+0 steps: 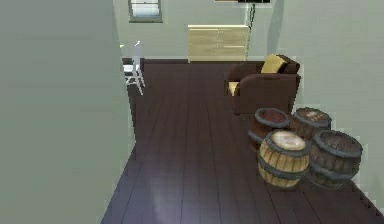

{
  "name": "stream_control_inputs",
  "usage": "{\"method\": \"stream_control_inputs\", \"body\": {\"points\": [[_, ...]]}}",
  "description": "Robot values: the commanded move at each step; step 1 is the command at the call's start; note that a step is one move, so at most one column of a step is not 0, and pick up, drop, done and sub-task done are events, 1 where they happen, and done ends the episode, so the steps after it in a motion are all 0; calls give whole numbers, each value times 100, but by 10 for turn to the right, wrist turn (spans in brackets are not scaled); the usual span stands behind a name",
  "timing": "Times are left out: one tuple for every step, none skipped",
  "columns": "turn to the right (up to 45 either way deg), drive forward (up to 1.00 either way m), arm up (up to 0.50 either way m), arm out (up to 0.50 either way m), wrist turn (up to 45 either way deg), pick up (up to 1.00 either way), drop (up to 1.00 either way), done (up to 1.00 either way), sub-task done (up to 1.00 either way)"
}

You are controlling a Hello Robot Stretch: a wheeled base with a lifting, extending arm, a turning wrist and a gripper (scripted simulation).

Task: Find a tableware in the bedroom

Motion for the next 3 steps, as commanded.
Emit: {"method": "stream_control_inputs", "body": {"points": [[-60, 0, 0, 0, 0, 0, 0, 0, 0], [0, 100, 0, 0, 0, 0, 0, 0, 0], [-30, 0, 0, 0, 0, 0, 0, 0, 0]]}}
